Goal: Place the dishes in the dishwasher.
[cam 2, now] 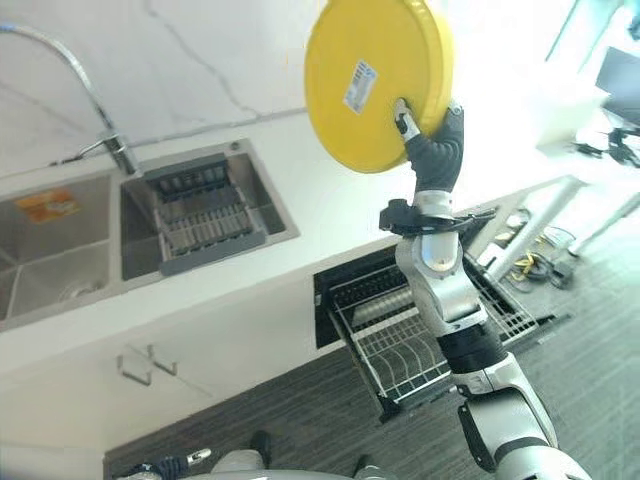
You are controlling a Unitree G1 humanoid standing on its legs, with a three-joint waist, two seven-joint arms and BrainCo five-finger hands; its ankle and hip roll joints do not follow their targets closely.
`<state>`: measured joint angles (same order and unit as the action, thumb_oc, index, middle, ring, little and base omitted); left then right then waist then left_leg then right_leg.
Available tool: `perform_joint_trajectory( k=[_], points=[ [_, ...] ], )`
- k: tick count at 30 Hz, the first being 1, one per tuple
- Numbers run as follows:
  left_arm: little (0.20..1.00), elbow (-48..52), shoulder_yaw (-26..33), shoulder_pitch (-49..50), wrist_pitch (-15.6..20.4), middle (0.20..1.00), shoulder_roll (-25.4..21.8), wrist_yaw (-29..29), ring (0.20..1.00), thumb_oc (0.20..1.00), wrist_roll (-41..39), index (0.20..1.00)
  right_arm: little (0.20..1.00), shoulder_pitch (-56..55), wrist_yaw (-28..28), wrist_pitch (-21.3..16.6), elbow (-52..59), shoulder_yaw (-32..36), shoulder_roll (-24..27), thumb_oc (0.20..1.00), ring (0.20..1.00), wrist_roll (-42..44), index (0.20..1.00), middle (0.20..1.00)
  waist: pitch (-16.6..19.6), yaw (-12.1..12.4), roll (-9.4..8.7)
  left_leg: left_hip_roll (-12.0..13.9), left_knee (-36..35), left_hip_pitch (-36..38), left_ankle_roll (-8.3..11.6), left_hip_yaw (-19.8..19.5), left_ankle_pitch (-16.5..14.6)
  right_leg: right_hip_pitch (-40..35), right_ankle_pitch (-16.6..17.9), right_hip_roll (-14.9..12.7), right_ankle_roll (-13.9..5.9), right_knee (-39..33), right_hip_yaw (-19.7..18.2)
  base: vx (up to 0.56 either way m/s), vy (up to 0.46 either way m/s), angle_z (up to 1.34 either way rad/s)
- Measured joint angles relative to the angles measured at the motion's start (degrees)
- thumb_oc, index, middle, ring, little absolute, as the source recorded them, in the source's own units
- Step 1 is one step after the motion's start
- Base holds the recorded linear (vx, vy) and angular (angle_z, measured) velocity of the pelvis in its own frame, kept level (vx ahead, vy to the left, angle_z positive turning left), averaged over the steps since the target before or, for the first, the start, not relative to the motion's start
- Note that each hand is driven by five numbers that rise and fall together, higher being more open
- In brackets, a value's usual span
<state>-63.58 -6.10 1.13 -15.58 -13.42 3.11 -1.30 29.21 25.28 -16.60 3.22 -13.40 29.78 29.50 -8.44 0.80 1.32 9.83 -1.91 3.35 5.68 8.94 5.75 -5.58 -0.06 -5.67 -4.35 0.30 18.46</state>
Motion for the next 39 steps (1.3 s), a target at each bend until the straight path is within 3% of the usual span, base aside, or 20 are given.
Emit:
perform_joint_trajectory(
  k=[3, 6, 12, 19, 23, 30, 39],
  points=[
    [1.0, -0.51, -3.28, -2.03, 0.36, 1.0, 1.81, -0.05, 1.0, 1.0, 0.26, 1.0, 0.2, -5.71, 0.04, 0.09, 4.16, 3.57, 0.37, 0.2, 0.2, 1.54, 0.2, 0.2, 0.75, -3.61, 0.11, 1.33, -0.13, 1.35, 0.34, 4.17, -0.26, 2.71, -0.48, 1.0, 1.17, 2.07, -3.8, -0.06, -0.035, -0.68],
    [1.0, -0.79, -5.33, -2.89, 0.73, 1.0, 2.25, -0.02, 1.0, 1.0, 0.31, 1.0, 0.2, -11.56, -0.13, 0.09, 6.33, 6.36, 2.22, 0.2, 0.2, 2.26, 0.2, 0.2, 0.96, -6.49, 0.62, 1.88, -1.31, 2.59, -0.03, 6.63, -0.54, 3.85, -0.34, 1.01, 1.11, 2.94, -4.74, 0.0, -0.007, -0.53],
    [1.0, -1.32, -8.49, -2.71, 2.18, 1.0, 2.32, 0.01, 1.0, 1.0, 2.51, 1.0, 0.2, -23.84, -4.0, 0.04, 3.24, 9.58, 4.26, 0.2, 0.2, 5.53, 0.2, 0.2, 0.35, -9.05, 2.55, 1.98, -2.2, 2.62, 0.07, 10.29, -0.73, 6.6, 0.01, 1.0, 0.9, 3.55, -6.78, 0.0, -0.004, -0.29],
    [1.0, 1.69, -12.29, -3.38, 3.44, 1.0, 2.62, -0.09, 1.0, 1.0, 2.99, 1.0, 0.2, -22.06, -6.99, 0.01, -1.75, 9.26, 3.16, 0.2, 0.2, 5.44, 0.2, 0.2, -4.32, -8.23, 4.43, 0.79, -1.58, -0.41, -0.15, 9.7, -0.79, 8.93, 0.89, 0.07, -0.28, 3.86, -6.8, -0.05, 0.016, 0.04],
    [1.0, 3.8, -14.23, -8.69, 3.4, 1.0, 1.82, -0.11, 1.0, 1.0, 3.0, 1.0, 0.2, -16.39, -6.06, 0.04, -5.7, 6.98, 2.05, 0.2, 0.2, 5.36, 0.2, 0.2, -12.5, -7.46, 3.89, -0.44, 0.52, -3.85, -0.59, 8.82, -0.54, 11.26, 2.46, -1.24, -0.01, 4.52, -6.8, -0.13, 0.055, 0.08],
    [1.0, 6.48, -14.29, -13.49, 3.81, 1.0, 0.63, -0.01, 1.0, 1.0, 2.96, 1.0, 0.2, -8.16, -4.72, 0.32, -11.84, 5.02, -0.28, 0.2, 0.2, 2.99, 0.2, 0.2, -20.33, -6.33, 4.0, -2.51, 1.93, -7.73, -1.85, 7.65, -0.85, 14.65, 3.01, -3.48, -0.68, 5.93, -6.66, -0.03, 0.069, 0.08],
    [1.0, 6.22, -14.29, -13.29, 4.24, 1.0, -1.29, 0.0, 1.0, 1.0, 2.56, 1.0, 0.2, -4.85, -3.32, 2.56, -19.88, 4.84, -2.15, 0.2, 0.2, -3.84, 0.2, 0.2, -21.61, -3.35, 3.39, -3.34, 3.09, -8.68, -2.56, 6.89, -1.35, 14.73, 3.08, -4.48, -0.94, 6.2, -6.25, 0.0, 0.024, 0.05]
  ],
)
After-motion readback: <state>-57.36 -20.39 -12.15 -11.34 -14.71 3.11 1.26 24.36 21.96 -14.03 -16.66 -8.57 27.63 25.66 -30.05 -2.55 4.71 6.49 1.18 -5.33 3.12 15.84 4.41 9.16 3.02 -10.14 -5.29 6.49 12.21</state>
